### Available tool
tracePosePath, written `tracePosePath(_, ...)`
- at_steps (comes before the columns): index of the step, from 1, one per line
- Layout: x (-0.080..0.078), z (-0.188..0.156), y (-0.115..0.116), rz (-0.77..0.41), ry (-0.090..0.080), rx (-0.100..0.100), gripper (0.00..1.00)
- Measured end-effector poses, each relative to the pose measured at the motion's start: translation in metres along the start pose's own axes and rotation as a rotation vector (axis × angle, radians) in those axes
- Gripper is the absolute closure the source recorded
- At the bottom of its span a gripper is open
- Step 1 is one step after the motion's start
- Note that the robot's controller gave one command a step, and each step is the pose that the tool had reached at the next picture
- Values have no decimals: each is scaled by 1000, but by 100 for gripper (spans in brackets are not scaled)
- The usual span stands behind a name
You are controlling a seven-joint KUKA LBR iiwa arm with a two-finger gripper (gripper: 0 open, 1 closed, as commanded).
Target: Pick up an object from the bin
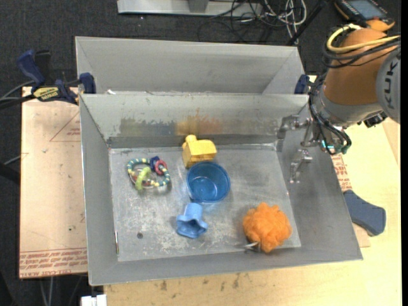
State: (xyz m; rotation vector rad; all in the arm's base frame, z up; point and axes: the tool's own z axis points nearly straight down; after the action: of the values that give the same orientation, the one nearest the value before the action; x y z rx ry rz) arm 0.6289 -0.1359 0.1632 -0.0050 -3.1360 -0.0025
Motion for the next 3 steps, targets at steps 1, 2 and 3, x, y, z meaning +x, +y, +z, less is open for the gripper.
tracePosePath(1, -2, -5, 0, -2, -8, 1, 0)
tracePosePath(2, 34, 27, 14, -76, -12, 2, 0)
tracePosePath(3, 59, 79, 32, -204, -10, 2, 0)
